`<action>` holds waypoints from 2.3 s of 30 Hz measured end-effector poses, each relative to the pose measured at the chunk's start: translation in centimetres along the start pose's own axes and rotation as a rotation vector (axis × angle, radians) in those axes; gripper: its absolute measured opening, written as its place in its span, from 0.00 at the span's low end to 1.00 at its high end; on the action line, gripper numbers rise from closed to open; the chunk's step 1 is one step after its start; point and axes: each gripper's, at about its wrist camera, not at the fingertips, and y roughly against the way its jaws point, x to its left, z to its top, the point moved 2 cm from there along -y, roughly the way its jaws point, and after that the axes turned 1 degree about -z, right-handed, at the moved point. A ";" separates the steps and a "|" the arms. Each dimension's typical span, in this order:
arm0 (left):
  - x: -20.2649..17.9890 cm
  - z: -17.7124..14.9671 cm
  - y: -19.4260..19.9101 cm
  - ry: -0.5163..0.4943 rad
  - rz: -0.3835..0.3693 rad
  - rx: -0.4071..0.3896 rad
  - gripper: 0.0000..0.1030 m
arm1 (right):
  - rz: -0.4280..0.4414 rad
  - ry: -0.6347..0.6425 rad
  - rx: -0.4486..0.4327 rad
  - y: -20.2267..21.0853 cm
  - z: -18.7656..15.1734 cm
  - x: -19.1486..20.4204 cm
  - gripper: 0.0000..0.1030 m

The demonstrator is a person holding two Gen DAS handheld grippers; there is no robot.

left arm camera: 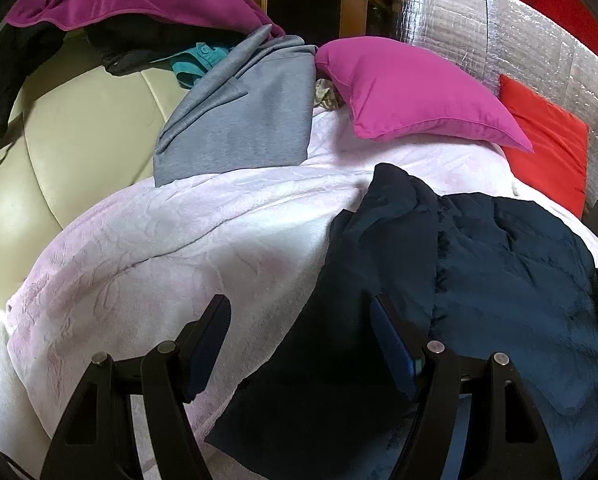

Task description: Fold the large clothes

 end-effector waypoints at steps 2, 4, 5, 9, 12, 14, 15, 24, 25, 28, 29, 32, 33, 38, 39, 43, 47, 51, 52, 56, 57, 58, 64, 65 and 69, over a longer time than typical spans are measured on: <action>-0.1 -0.1 0.0 -0.004 -0.001 -0.001 0.71 | 0.009 0.036 -0.024 2.5 -1.6 -0.5 0.51; -0.2 -0.2 0.2 -0.011 -0.002 -0.003 0.71 | 0.022 0.059 -0.038 4.4 -3.0 -0.9 0.51; -0.2 -0.2 0.2 -0.013 -0.001 -0.005 0.71 | 0.036 0.063 -0.048 5.6 -3.8 -1.2 0.51; -0.4 -0.4 0.2 -0.022 0.005 -0.004 0.71 | 0.078 0.074 -0.042 7.4 -6.8 -2.0 0.51; -0.5 -0.6 0.2 -0.029 0.013 -0.003 0.71 | 0.059 0.086 0.009 6.0 -8.9 -2.9 0.51; -0.5 -0.8 -0.4 -0.034 0.012 0.018 0.71 | 0.084 0.066 0.017 5.0 -9.5 -3.7 0.51; -0.5 -0.9 -0.8 -0.035 0.010 0.036 0.71 | 0.091 0.057 0.016 4.8 -9.6 -3.9 0.51; 0.5 -0.5 -0.6 0.021 -0.037 0.054 0.71 | 0.151 -0.021 -0.040 9.3 -9.7 -5.3 0.51; 0.8 -0.3 -0.4 0.034 -0.045 0.045 0.71 | 0.164 -0.032 -0.045 9.7 -9.9 -5.7 0.51; 1.4 -0.2 -0.3 0.064 -0.037 0.028 0.71 | 0.158 -0.049 -0.022 9.1 -11.2 -6.8 0.54; 1.4 -0.3 -0.7 0.063 -0.037 0.047 0.71 | 0.156 -0.060 0.005 8.1 -11.5 -7.3 0.54; 1.4 -1.2 -3.2 0.072 -0.055 0.161 0.72 | 0.181 -0.080 0.020 7.2 -11.7 -7.8 0.55; 1.6 -1.2 -3.1 0.083 -0.063 0.160 0.72 | 0.185 -0.087 0.018 7.5 -11.5 -7.8 0.54; 3.0 -0.2 -1.8 0.131 -0.080 0.111 0.72 | 0.226 -0.120 0.010 9.7 -11.0 -8.9 0.60; 3.7 0.1 -1.4 0.150 -0.087 0.095 0.72 | 0.250 -0.138 0.020 10.1 -11.1 -9.2 0.63; 6.0 0.4 -1.0 0.239 -0.134 0.099 0.82 | 0.332 -0.210 0.091 10.6 -12.6 -10.9 0.67; 6.5 -0.5 -2.5 0.282 -0.130 0.203 0.82 | 0.353 -0.283 0.139 9.5 -14.5 -12.0 0.69; 5.6 -1.5 -3.7 0.263 -0.132 0.257 0.82 | 0.334 -0.353 0.170 6.8 -15.3 -12.6 0.68; 5.5 -1.5 -3.7 0.252 -0.123 0.249 0.82 | 0.324 -0.371 0.134 6.7 -15.2 -12.8 0.66; 4.7 -1.3 -3.7 0.180 -0.045 0.213 0.84 | 0.202 -0.343 0.014 7.8 -14.0 -11.8 0.43; 4.6 -1.3 -3.7 0.170 -0.032 0.207 0.84 | 0.179 -0.301 -0.015 8.3 -13.8 -11.2 0.42; 4.4 -1.4 -3.7 0.158 -0.018 0.204 0.84 | 0.144 -0.257 -0.033 8.6 -13.7 -10.5 0.42; 4.2 -1.4 -4.2 0.118 0.010 0.219 0.84 | 0.066 -0.227 0.031 6.9 -14.7 -10.1 0.42; 4.1 -1.4 -4.0 0.106 0.021 0.206 0.84 | 0.067 -0.222 0.037 7.2 -14.7 -10.0 0.43; 3.1 -1.3 -1.2 -0.012 0.117 0.089 0.84 | 0.083 -0.238 0.049 9.6 -14.5 -11.0 0.50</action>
